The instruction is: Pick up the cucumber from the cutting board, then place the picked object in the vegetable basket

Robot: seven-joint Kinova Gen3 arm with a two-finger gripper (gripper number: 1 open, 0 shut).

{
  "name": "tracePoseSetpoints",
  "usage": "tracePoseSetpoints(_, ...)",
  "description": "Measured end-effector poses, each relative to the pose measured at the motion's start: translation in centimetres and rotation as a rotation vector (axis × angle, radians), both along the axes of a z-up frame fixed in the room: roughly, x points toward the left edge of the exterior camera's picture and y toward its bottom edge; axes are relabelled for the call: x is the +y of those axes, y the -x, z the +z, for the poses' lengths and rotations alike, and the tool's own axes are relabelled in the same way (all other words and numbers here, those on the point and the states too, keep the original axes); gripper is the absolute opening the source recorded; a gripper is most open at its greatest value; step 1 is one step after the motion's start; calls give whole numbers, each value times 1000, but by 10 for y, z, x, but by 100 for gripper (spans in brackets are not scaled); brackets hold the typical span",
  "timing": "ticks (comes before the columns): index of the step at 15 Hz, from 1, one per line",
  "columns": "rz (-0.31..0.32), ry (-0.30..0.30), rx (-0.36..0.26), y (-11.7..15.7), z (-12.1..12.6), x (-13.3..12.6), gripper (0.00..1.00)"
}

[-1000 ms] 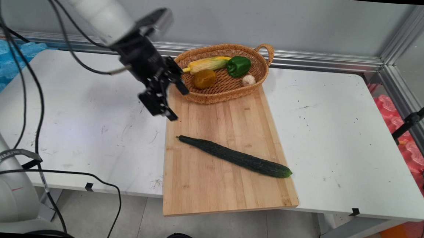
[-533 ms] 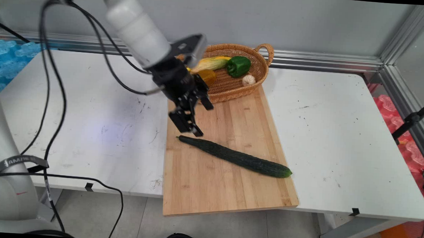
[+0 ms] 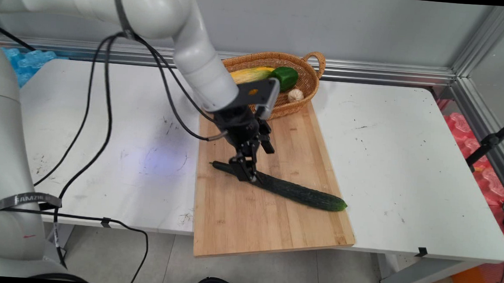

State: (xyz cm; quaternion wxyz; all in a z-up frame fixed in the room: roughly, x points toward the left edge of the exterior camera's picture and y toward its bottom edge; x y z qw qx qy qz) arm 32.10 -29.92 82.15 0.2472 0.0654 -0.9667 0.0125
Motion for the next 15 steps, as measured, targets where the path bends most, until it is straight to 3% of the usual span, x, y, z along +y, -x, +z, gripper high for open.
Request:
tracePoseSetpoints(7, -13, -15, -39, 30, -34, -7, 100)
tracePoseSetpoints(8, -14, -15, -42, 32, -37, -7, 0)
tracePoseSetpoints(15, -36, -2, -48, 36, -39, -13, 0)
